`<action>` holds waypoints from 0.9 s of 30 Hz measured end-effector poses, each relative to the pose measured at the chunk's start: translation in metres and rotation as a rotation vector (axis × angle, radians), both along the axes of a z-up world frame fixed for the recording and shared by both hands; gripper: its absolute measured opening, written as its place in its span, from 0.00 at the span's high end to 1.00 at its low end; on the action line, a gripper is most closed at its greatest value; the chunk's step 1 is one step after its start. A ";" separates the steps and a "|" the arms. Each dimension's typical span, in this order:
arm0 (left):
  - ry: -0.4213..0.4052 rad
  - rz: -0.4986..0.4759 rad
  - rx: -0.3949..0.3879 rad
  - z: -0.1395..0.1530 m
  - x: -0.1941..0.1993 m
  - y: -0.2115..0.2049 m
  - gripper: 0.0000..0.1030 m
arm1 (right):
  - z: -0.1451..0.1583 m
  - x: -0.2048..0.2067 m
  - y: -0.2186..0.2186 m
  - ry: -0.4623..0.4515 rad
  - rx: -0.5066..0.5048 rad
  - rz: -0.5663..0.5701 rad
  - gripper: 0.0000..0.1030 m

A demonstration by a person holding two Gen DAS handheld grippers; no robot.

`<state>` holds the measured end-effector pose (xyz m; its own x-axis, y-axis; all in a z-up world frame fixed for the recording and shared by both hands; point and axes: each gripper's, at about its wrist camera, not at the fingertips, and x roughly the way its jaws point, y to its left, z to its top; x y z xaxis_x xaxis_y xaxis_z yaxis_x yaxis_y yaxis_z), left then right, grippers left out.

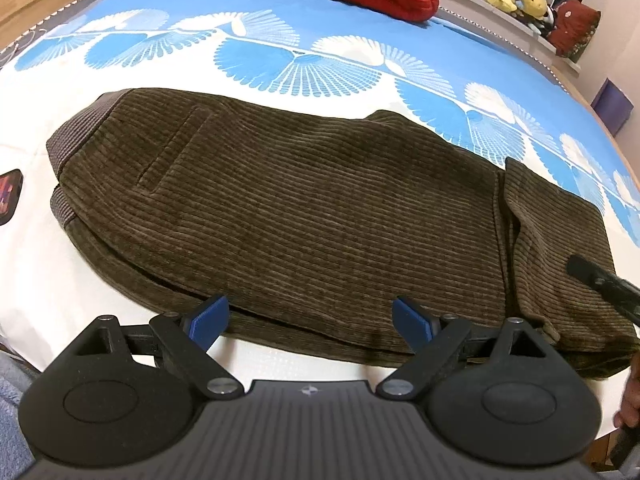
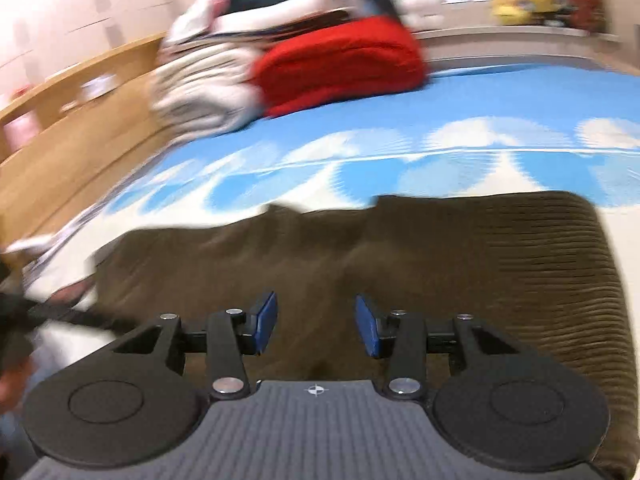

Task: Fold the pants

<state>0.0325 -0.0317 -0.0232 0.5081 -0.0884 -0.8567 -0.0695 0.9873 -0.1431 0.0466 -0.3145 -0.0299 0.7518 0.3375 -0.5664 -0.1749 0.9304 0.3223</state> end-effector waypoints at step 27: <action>-0.045 -0.194 -0.022 0.020 0.056 -0.122 0.11 | 0.029 -0.054 -0.066 0.010 0.004 -0.213 0.50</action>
<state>0.0880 -0.1536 -0.0033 0.5172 -0.2071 -0.8304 0.1286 0.9781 -0.1638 -0.0079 -0.3808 -0.0007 0.8005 0.1740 -0.5735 0.0289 0.9446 0.3268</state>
